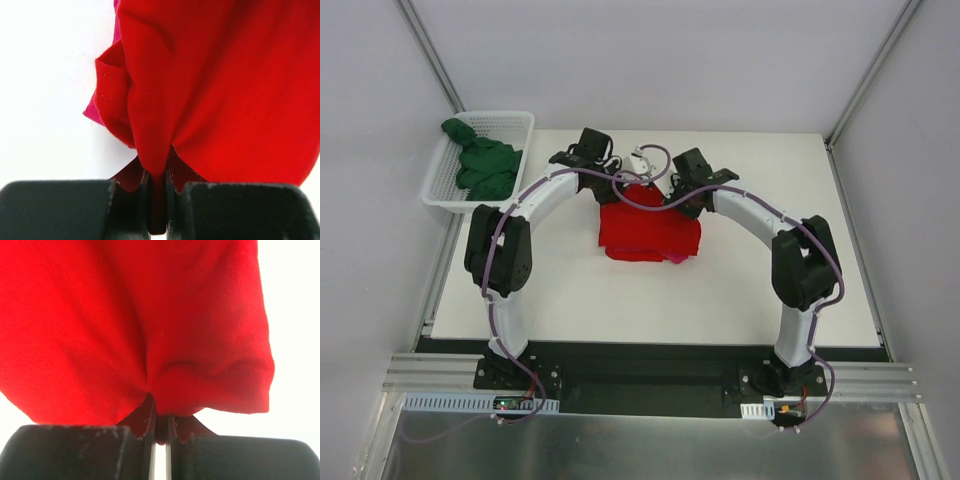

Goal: Fold and stack the t-shirts
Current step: Put the neatly folded tshirt into the corner of the board with the right arm

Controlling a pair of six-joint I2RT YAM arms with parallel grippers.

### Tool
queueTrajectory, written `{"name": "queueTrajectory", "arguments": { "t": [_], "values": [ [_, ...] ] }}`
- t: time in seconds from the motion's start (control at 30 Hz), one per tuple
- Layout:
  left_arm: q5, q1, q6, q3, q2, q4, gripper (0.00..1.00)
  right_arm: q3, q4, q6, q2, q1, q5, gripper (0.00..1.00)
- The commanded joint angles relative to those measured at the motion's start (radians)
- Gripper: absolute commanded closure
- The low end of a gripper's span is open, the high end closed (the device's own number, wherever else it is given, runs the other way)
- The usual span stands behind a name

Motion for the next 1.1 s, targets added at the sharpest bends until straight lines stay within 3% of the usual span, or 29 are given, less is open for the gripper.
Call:
{"name": "queueTrajectory", "arguments": {
  "t": [0.0,0.4,0.43,0.47,0.5,0.53,0.57,0.6,0.63,0.67,0.7,0.8,1.07],
  "values": [
    [-0.008,-0.010,0.062,0.029,0.046,-0.015,1.00,0.072,0.060,-0.010,0.029,-0.001,-0.027,0.99],
    [-0.052,-0.005,0.077,0.047,0.106,-0.017,0.99,0.121,0.068,-0.011,0.069,-0.002,-0.046,0.99],
    [-0.057,-0.005,0.071,0.049,0.106,-0.017,0.93,0.127,0.070,-0.008,0.070,-0.002,-0.044,0.94],
    [-0.059,-0.005,0.063,0.052,0.108,-0.015,0.70,0.127,0.068,-0.007,0.070,-0.002,-0.044,0.87],
    [-0.072,-0.005,0.060,0.053,0.108,-0.015,0.61,0.128,0.070,-0.002,0.070,-0.002,-0.041,0.72],
    [-0.079,-0.005,0.048,0.053,0.108,-0.015,0.54,0.127,0.073,-0.001,0.069,-0.002,-0.038,0.65],
    [-0.085,-0.005,0.043,0.052,0.108,-0.015,0.48,0.125,0.073,0.001,0.066,-0.002,-0.037,0.46],
    [-0.094,-0.005,0.039,0.050,0.105,-0.015,0.28,0.124,0.074,0.005,0.063,-0.001,-0.034,0.36],
    [-0.112,-0.005,0.028,0.050,0.102,-0.015,0.20,0.121,0.074,0.007,0.058,-0.001,-0.032,0.30],
    [-0.117,-0.005,0.027,0.043,0.097,-0.015,0.17,0.116,0.074,0.007,0.049,0.001,-0.029,0.10],
    [-0.126,-0.005,0.022,0.038,0.090,-0.015,0.11,0.116,0.076,0.012,0.046,-0.001,-0.021,0.05],
    [-0.154,-0.005,0.017,0.015,0.059,-0.015,0.01,0.113,0.080,0.025,0.014,-0.002,0.003,0.03],
    [-0.339,0.001,-0.015,0.039,-0.015,-0.010,0.01,0.065,0.192,0.054,-0.110,-0.013,0.057,0.03]
  ]
}}
